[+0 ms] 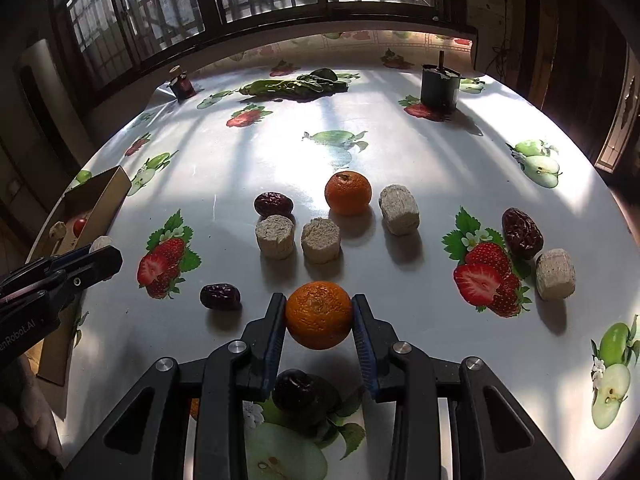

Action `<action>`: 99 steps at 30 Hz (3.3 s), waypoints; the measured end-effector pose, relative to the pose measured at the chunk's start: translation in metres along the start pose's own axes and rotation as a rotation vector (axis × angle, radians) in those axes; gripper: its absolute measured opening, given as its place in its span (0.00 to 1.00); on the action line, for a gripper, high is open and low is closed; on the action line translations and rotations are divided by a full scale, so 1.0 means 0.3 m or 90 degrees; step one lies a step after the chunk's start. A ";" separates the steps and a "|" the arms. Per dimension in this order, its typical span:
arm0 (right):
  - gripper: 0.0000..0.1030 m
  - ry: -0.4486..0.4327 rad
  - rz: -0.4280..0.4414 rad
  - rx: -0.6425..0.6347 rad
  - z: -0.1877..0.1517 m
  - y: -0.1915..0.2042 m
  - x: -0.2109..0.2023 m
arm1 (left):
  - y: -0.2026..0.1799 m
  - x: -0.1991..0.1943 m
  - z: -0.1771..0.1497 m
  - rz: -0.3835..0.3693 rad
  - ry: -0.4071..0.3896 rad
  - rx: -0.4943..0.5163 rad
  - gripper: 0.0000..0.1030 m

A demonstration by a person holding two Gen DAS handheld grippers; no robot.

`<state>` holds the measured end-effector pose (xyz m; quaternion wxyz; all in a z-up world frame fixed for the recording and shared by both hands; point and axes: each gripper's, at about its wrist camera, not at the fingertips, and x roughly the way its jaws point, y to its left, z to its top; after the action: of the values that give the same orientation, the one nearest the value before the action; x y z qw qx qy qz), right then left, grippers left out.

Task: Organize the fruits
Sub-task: 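Grasp a beige block with left tool while right tool grasps a mandarin orange, then carry beige block into the box with left tool while right tool releases the orange there, then move left tool to a mandarin orange while right tool moves to a round beige cake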

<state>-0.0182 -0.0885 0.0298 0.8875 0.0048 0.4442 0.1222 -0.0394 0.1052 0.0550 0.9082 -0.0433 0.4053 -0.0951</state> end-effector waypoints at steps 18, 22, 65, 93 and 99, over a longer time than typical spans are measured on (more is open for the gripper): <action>0.34 -0.029 0.001 -0.031 -0.009 0.093 -0.095 | 0.030 -0.091 -0.054 0.017 -0.015 -0.031 0.27; 0.34 -0.034 0.006 -0.040 -0.011 0.118 -0.110 | 0.054 -0.110 -0.074 0.033 -0.013 -0.049 0.27; 0.35 0.108 0.167 -0.246 0.167 0.988 0.328 | 0.914 -0.076 -0.060 0.219 0.117 -0.259 0.27; 0.63 -0.021 0.231 -0.109 0.121 0.710 0.012 | 0.660 -0.430 -0.088 0.163 -0.094 -0.319 0.67; 0.68 -0.050 0.190 -0.039 0.079 0.435 -0.089 | 0.504 -0.454 -0.077 0.135 -0.117 -0.275 0.67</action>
<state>-0.0426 0.0346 0.0805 0.8758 0.0484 0.3999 0.2660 -0.1247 0.2814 0.1151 0.9159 -0.2020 0.3341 0.0938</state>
